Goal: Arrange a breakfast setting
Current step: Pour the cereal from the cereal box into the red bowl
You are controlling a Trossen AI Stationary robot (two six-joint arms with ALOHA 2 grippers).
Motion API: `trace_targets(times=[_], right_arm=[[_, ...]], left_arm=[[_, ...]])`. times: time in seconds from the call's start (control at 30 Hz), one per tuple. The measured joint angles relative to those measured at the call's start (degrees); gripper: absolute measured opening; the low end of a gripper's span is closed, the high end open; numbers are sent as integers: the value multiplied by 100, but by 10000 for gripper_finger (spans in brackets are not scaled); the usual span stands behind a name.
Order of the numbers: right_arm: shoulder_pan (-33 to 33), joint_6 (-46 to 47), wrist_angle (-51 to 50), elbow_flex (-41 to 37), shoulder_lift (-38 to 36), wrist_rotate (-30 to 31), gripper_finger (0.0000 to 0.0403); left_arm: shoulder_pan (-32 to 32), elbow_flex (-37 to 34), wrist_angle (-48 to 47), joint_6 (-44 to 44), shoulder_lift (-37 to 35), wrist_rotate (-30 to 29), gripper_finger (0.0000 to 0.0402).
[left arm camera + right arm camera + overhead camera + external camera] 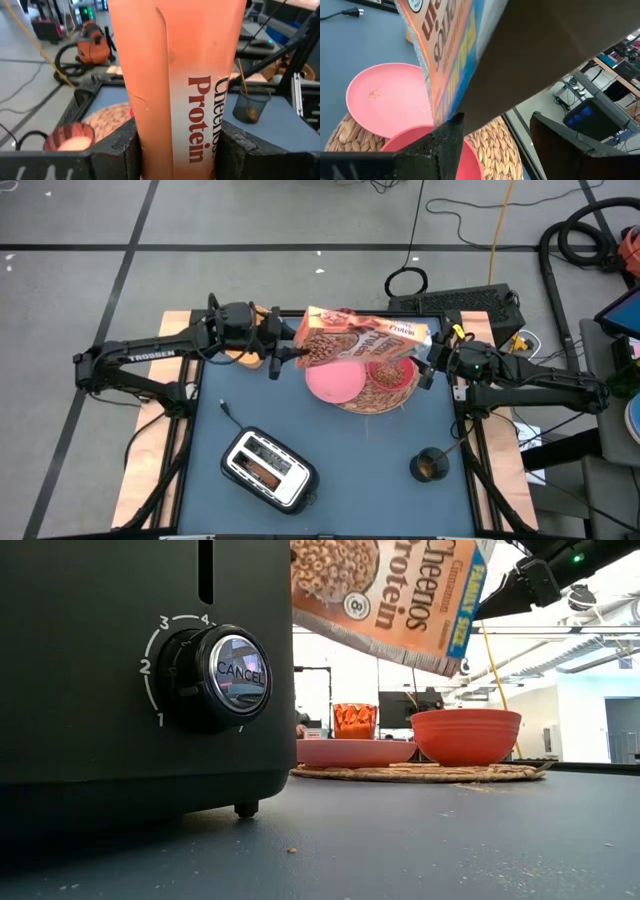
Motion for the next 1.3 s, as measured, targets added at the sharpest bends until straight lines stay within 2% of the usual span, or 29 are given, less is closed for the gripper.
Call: trace_targets(times=[0.13,0.37,0.53,0.73,1.2,1.3], right_arm=[[0,-19,-59,-2,7,7,215],[0,-8,18,-2,-2,2,215],[0,-8,-12,-2,4,2,215],[0,-26,1,-2,0,2,215],[0,-43,-12,-2,4,0,215],[0,-55,0,-2,0,0,215]], left_arm=[[2,-5,-166,-233,155,5,177],[13,-10,-220,-111,50,2,177],[2,-20,-617,-247,173,2,177],[2,-7,-242,-110,78,-15,177],[4,-18,-603,-214,112,-2,177],[6,-18,-417,-80,73,-3,177]])
